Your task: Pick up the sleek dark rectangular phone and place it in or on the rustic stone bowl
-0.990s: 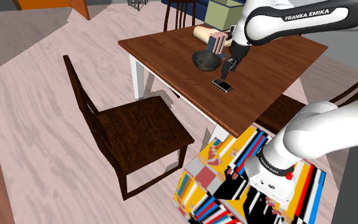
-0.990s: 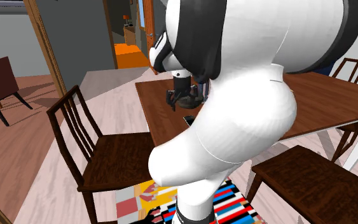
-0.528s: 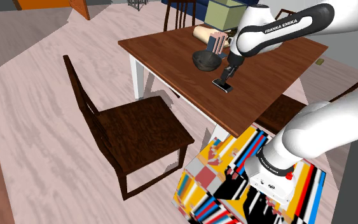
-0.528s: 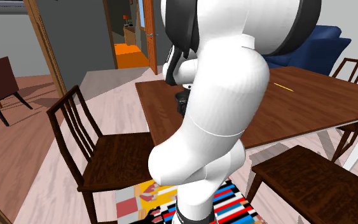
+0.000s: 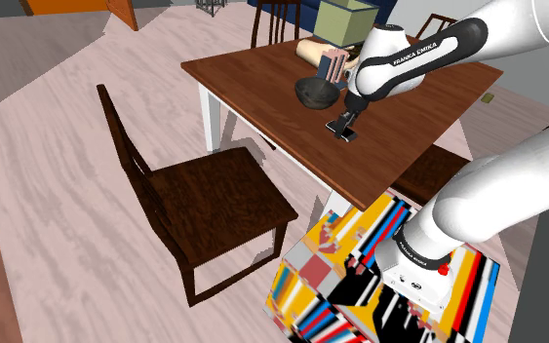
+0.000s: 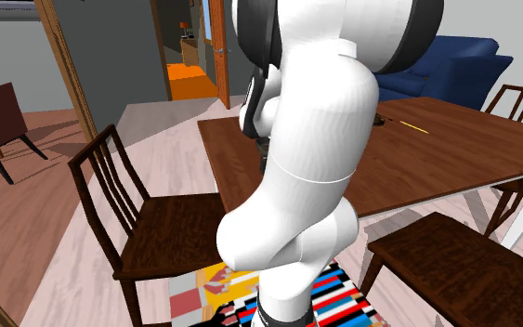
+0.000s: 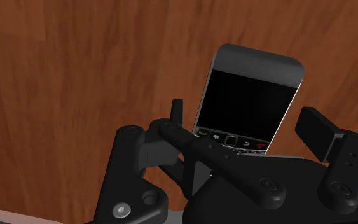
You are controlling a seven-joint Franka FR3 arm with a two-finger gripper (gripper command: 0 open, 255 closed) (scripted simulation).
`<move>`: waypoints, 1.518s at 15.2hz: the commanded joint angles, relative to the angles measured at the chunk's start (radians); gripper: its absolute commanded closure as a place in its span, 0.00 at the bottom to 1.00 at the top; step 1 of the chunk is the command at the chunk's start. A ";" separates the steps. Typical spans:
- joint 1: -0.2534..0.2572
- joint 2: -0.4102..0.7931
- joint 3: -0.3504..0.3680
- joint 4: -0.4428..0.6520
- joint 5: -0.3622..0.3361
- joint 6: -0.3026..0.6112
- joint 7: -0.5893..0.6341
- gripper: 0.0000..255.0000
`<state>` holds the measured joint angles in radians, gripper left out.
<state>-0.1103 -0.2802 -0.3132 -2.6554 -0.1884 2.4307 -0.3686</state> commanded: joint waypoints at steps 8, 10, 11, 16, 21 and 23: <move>0.000 0.006 -0.002 -0.001 0.001 0.008 -0.001 1.00; 0.000 0.005 -0.002 -0.001 0.001 0.007 -0.001 1.00; 0.000 0.005 -0.001 -0.001 0.001 0.006 -0.001 1.00; 0.001 0.007 -0.001 0.000 0.001 0.007 -0.001 1.00; -0.002 -0.039 0.006 0.022 -0.002 -0.059 0.001 1.00; -0.003 -0.059 0.010 0.034 -0.003 -0.092 0.002 1.00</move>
<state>-0.1117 -0.3270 -0.3037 -2.6272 -0.1900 2.3571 -0.3658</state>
